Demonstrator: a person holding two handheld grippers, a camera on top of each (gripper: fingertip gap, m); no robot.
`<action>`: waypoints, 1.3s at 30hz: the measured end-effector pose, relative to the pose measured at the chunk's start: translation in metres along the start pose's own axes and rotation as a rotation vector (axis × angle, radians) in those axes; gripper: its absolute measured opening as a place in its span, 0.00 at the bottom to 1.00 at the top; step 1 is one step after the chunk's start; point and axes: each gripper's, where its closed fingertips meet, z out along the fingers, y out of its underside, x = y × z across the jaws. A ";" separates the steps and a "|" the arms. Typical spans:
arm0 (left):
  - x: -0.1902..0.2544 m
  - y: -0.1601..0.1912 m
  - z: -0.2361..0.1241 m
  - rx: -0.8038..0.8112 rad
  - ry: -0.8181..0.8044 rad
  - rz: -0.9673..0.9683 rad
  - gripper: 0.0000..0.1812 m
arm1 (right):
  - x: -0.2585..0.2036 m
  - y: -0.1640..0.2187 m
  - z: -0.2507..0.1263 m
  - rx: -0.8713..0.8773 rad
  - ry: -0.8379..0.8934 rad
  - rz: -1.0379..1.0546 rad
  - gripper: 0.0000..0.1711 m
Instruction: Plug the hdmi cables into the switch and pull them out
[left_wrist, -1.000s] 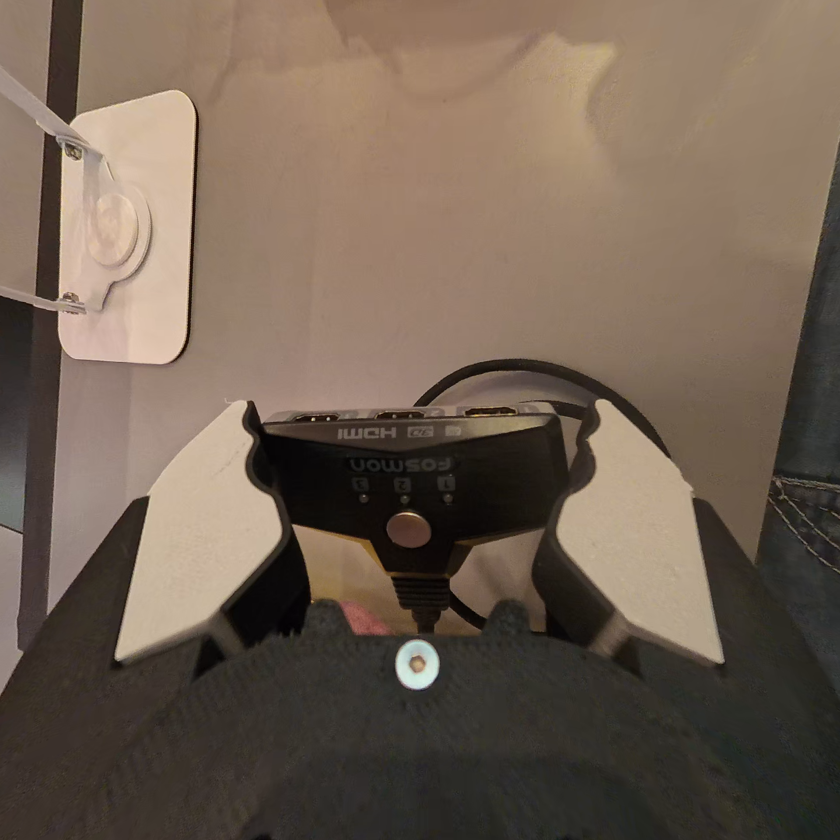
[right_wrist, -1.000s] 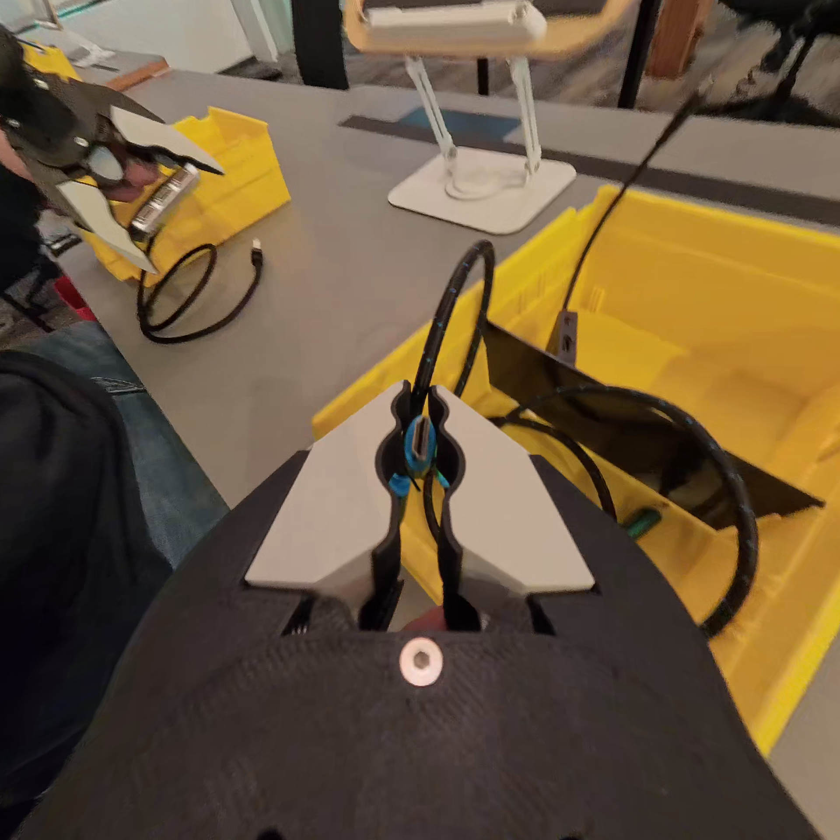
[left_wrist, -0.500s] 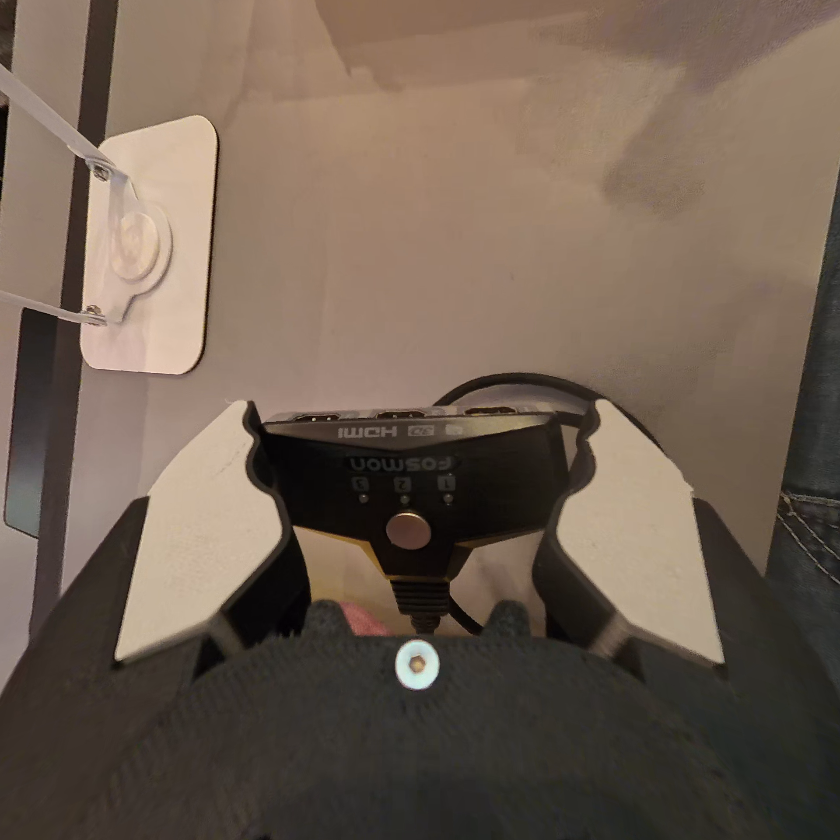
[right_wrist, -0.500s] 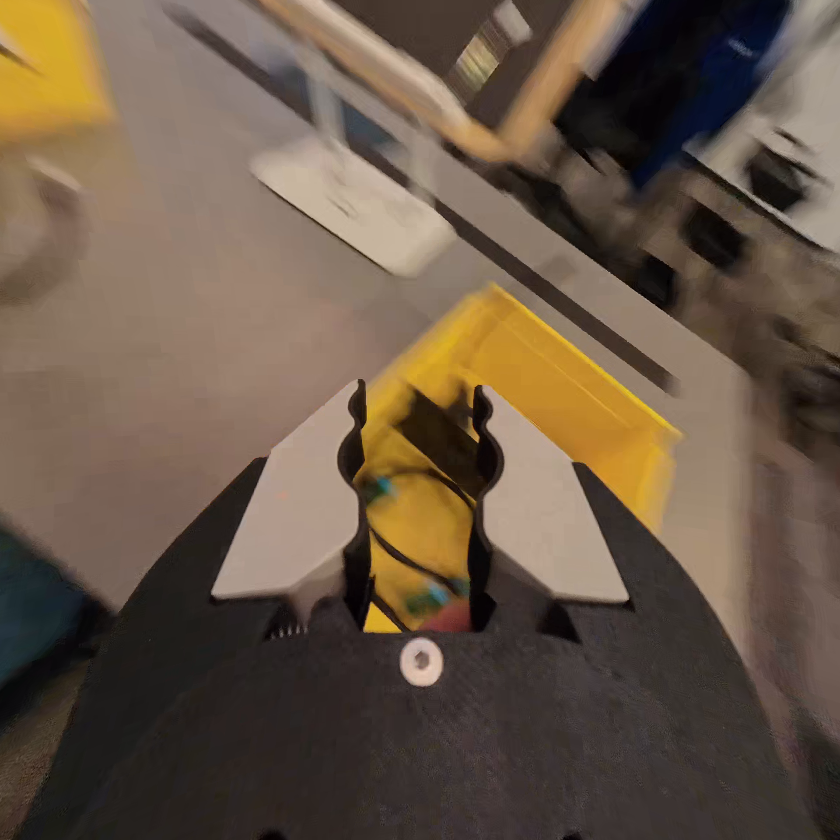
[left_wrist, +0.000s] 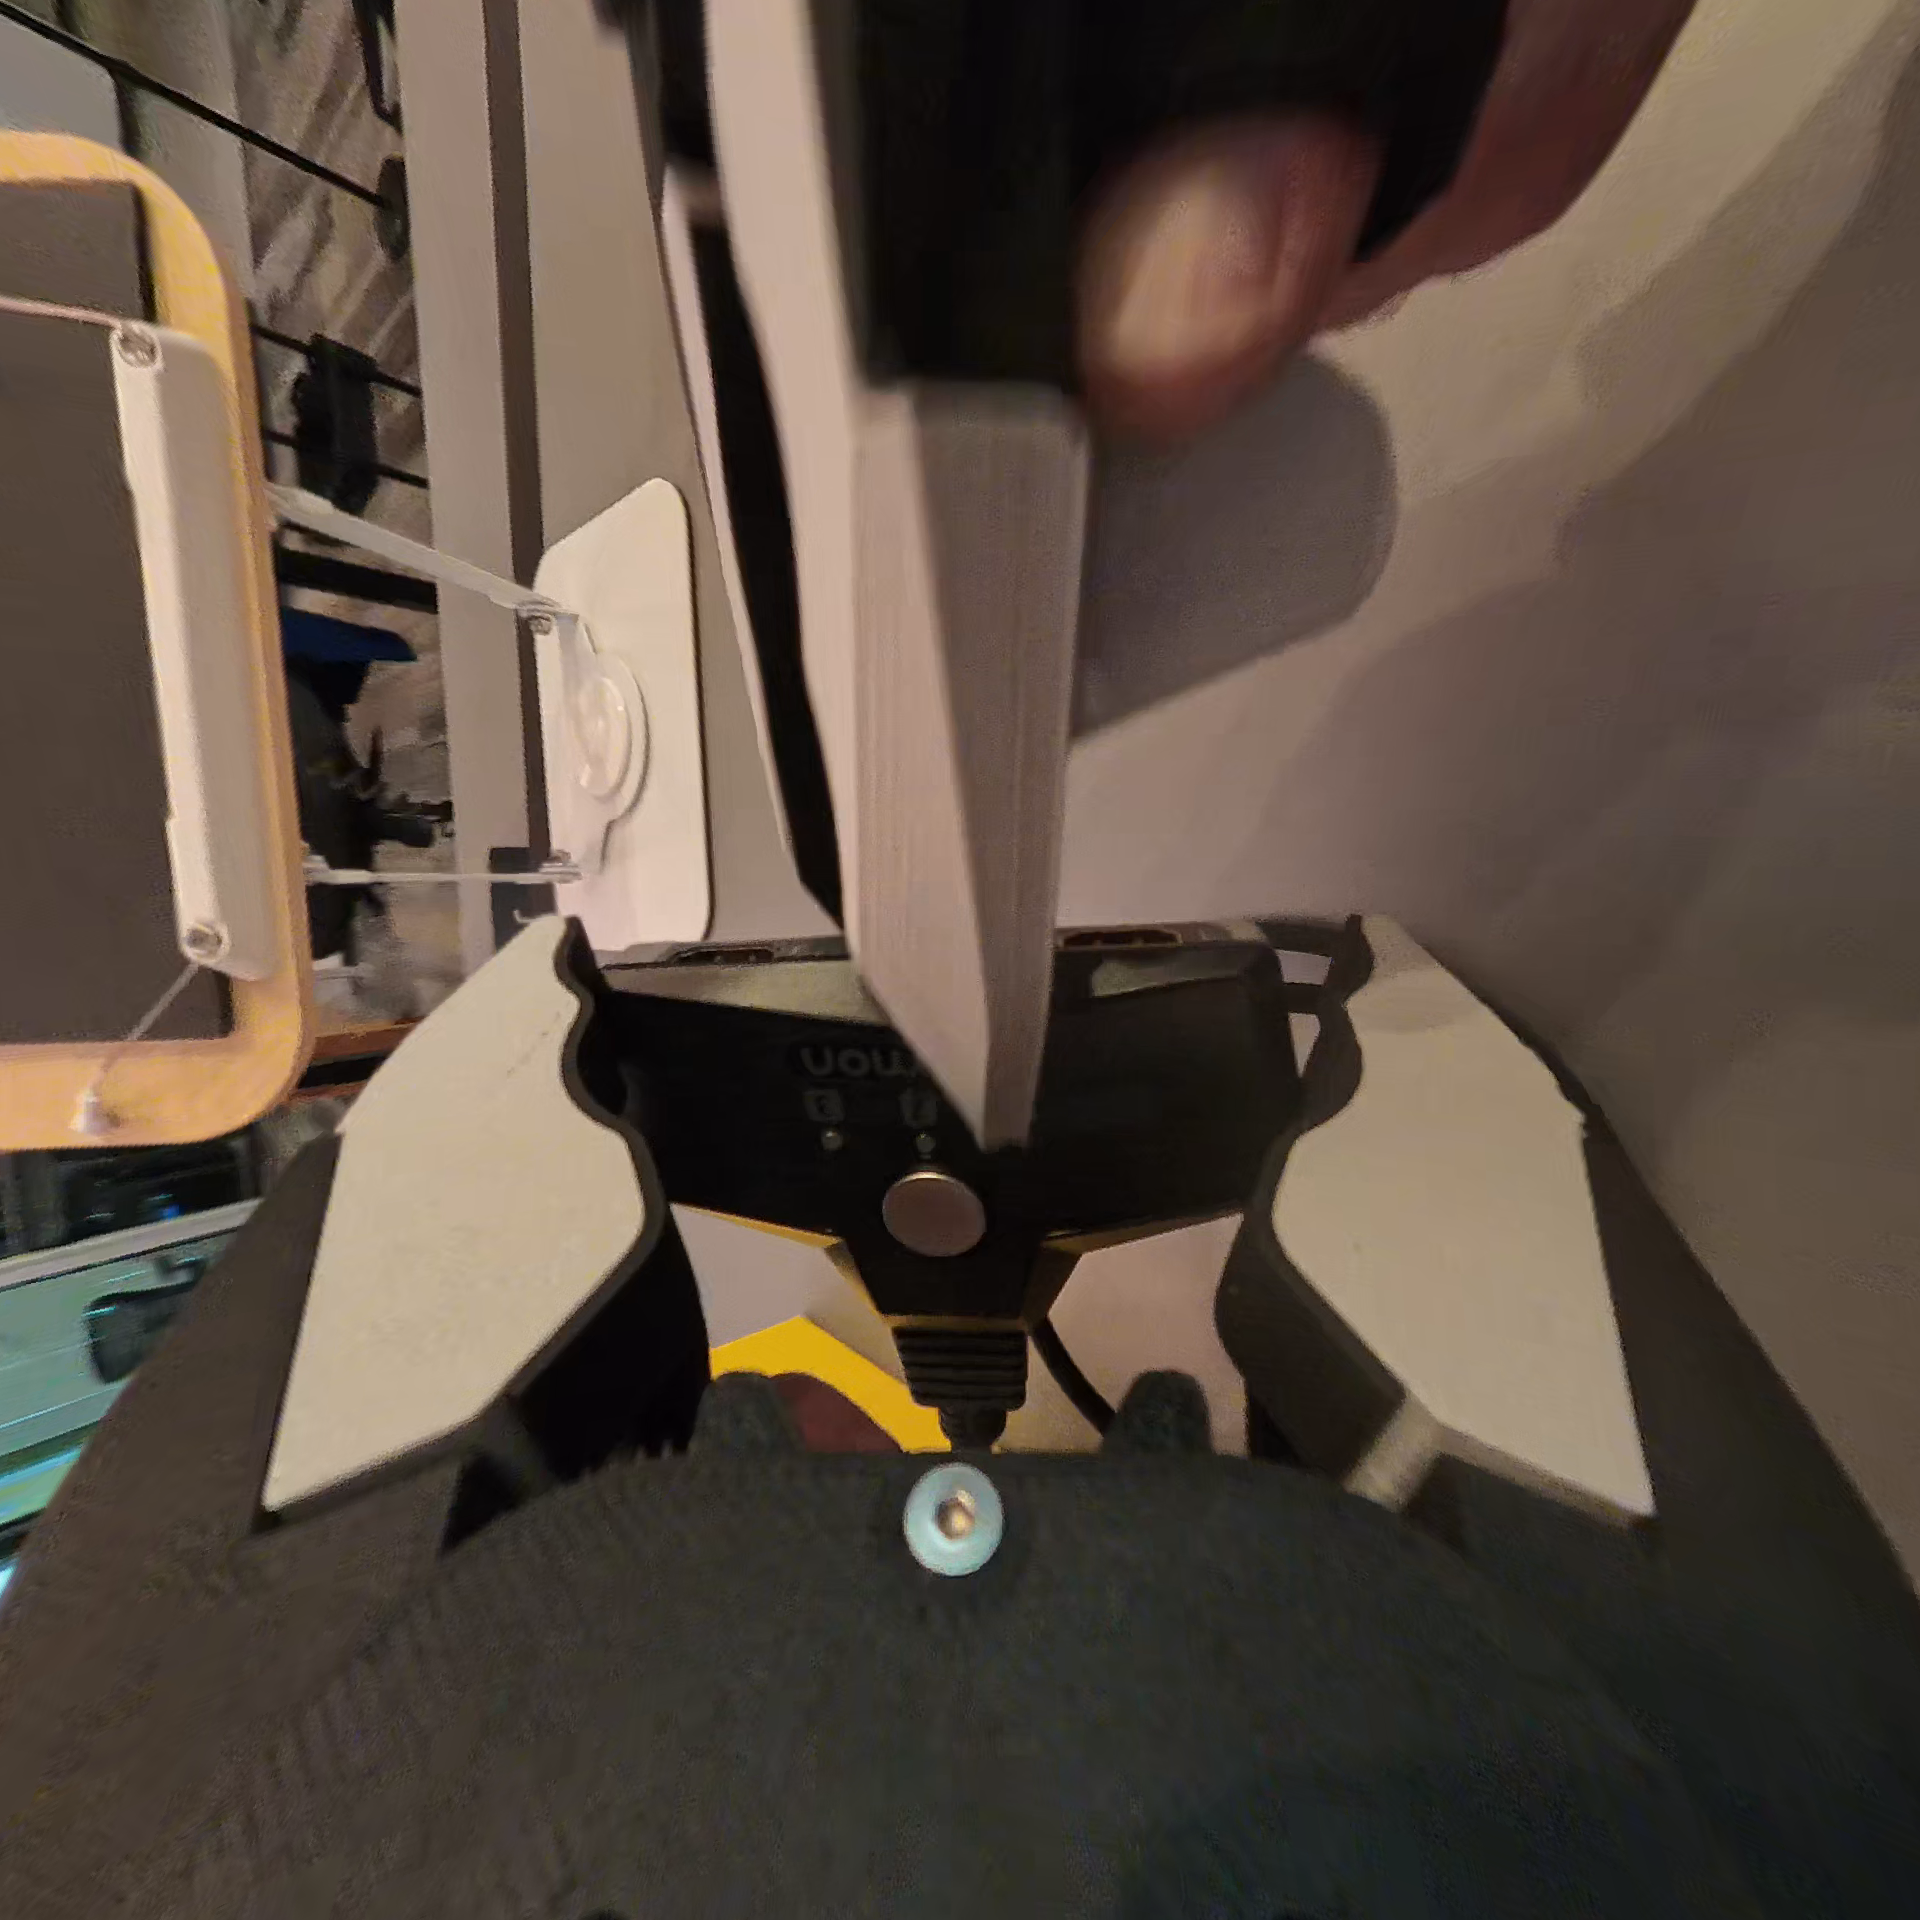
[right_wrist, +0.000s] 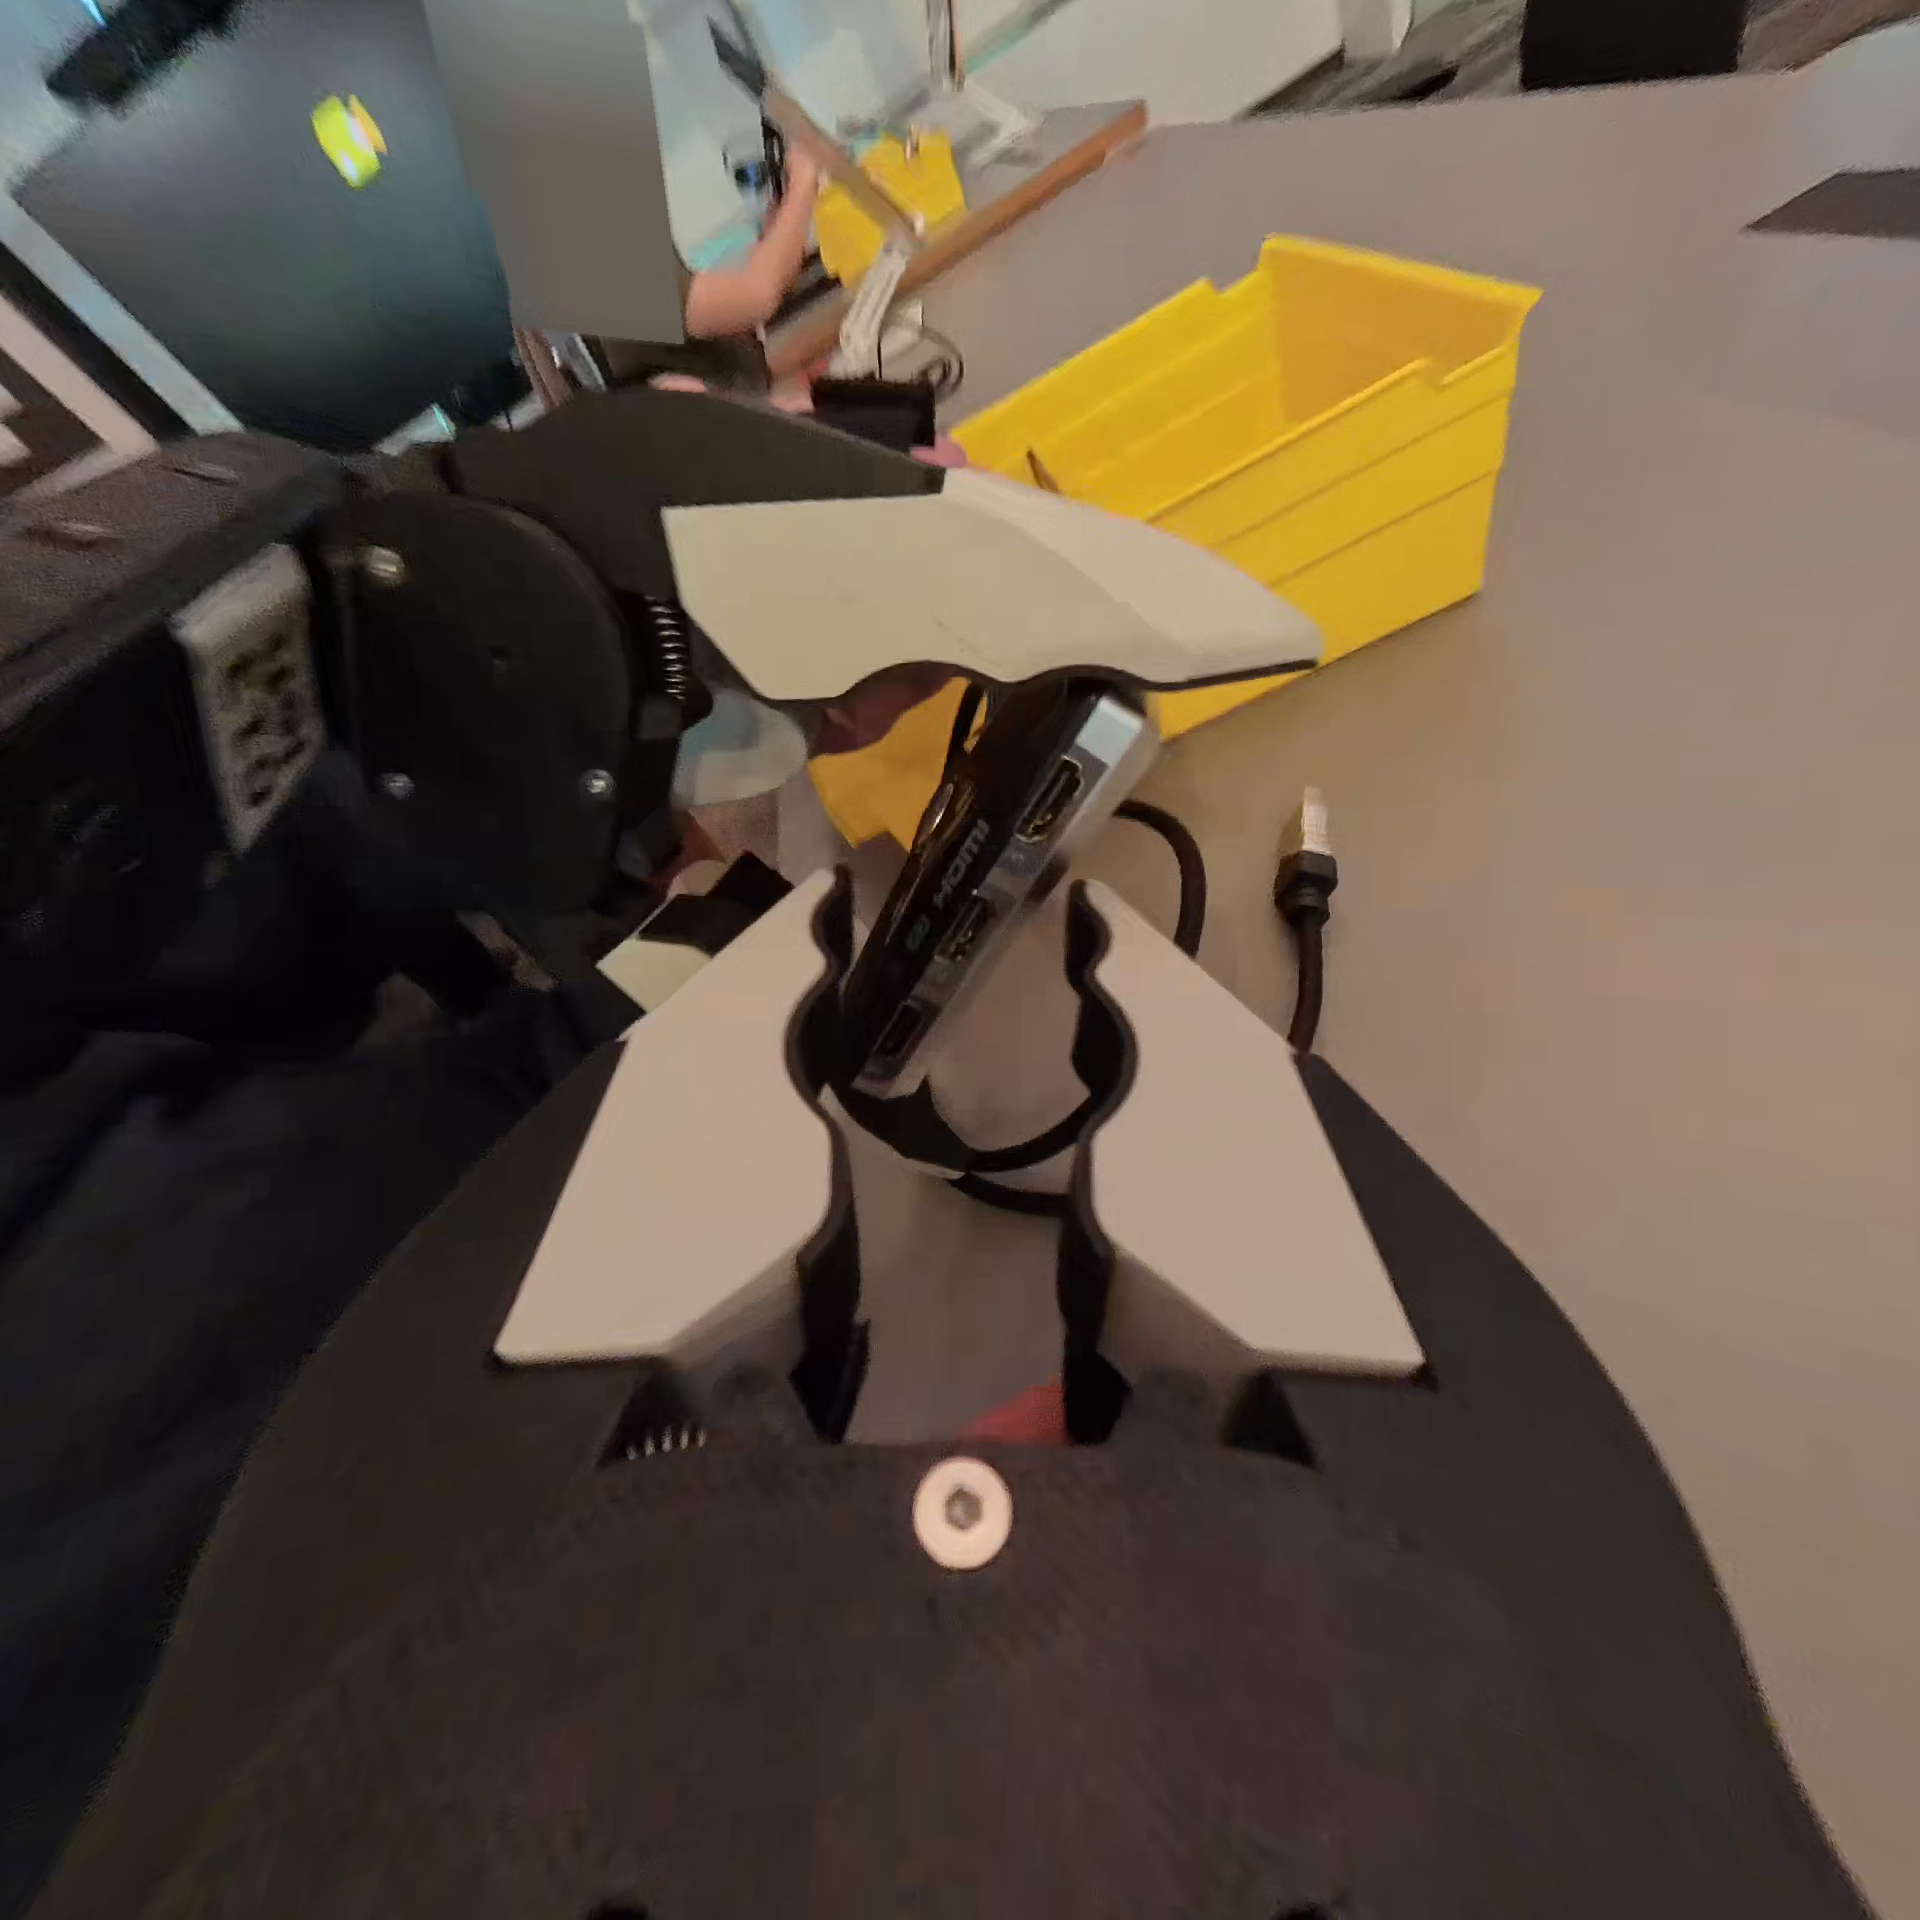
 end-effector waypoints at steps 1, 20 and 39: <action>0.002 -0.001 0.002 -0.018 -0.014 0.029 0.70 | 0.001 0.005 0.006 -0.028 0.010 -0.021 0.18; -0.070 0.021 -0.049 -0.087 -0.301 -0.104 0.66 | 0.021 -0.095 -0.152 0.186 0.384 -0.299 0.11; -0.039 0.104 -0.026 -0.211 -0.224 -0.273 0.61 | -0.033 -0.239 -0.435 0.619 0.939 -0.650 0.11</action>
